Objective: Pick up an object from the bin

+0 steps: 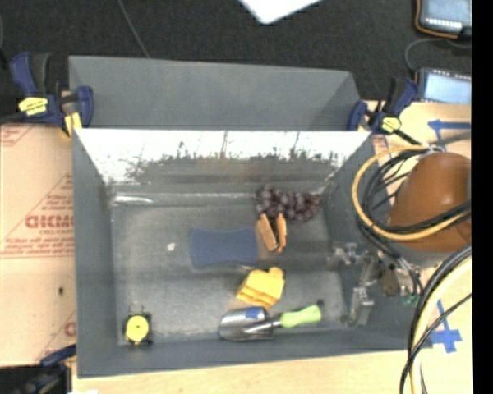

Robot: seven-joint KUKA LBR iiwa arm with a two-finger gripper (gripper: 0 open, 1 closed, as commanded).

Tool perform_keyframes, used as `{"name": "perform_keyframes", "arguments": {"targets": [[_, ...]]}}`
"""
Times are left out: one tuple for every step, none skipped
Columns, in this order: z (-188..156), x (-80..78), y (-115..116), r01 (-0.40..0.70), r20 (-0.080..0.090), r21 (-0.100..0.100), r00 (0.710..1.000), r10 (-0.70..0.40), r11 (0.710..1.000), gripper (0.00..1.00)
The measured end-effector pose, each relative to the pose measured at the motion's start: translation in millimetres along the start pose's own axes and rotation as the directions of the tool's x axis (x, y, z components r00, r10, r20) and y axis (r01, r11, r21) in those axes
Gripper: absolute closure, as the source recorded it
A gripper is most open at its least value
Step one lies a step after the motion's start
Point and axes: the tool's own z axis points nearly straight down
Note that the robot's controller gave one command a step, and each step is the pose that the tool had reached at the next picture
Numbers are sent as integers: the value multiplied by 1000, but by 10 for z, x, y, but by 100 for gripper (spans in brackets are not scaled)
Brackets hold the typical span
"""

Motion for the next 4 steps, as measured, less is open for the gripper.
{"name": "perform_keyframes", "arguments": {"targets": [[-44, -19, 3, 4, 8, 2, 1000, -4, 1000, 0], [406, 2, 698, -10, 6, 0, 1000, 10, 1000, 0], [333, 3, 888, 122, 6, 1, 992, -122, 993, 0], [249, 5, 1056, 49, 7, 0, 999, -49, 999, 0]]}}
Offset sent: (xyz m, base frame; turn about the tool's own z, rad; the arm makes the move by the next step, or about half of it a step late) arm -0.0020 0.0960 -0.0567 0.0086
